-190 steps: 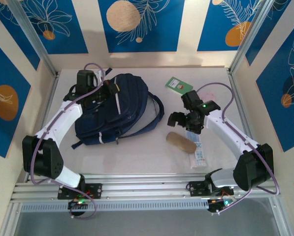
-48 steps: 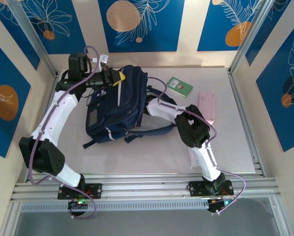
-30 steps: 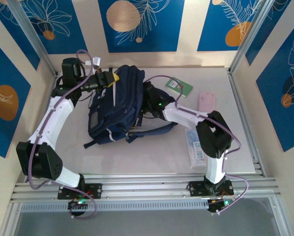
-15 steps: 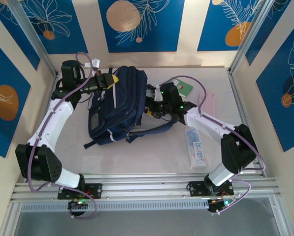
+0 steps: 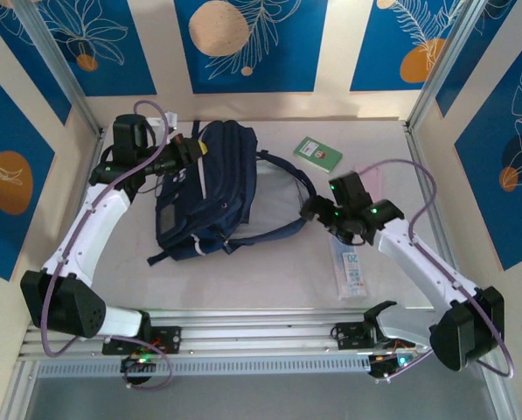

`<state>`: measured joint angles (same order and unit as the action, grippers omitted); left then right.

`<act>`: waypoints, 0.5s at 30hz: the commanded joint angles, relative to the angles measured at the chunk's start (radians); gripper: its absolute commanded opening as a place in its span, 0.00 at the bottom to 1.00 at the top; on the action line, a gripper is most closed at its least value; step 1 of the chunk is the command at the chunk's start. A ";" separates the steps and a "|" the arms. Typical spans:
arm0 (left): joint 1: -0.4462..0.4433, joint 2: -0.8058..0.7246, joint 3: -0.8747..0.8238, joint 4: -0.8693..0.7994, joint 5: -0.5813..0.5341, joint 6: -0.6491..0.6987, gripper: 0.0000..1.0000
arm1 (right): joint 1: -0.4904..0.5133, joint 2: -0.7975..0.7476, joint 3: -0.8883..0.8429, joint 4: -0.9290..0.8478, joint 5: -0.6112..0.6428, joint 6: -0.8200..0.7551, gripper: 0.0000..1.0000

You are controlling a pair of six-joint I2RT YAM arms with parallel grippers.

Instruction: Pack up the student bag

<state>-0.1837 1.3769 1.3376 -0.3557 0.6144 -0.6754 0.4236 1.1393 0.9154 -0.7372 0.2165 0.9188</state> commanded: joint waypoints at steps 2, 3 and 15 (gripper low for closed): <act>0.015 -0.019 -0.034 0.046 -0.108 0.021 0.00 | -0.059 -0.031 -0.119 -0.172 0.082 0.100 0.95; 0.017 -0.013 -0.042 0.050 -0.112 0.019 0.00 | -0.085 -0.027 -0.147 -0.162 0.068 0.104 0.95; 0.061 0.007 -0.111 0.082 -0.157 0.009 0.00 | -0.151 0.275 -0.178 0.016 -0.093 0.019 0.95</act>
<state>-0.1505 1.3781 1.2373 -0.2981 0.5102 -0.6743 0.2577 1.3773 0.7269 -0.7761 0.2066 0.9615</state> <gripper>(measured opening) 0.037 0.951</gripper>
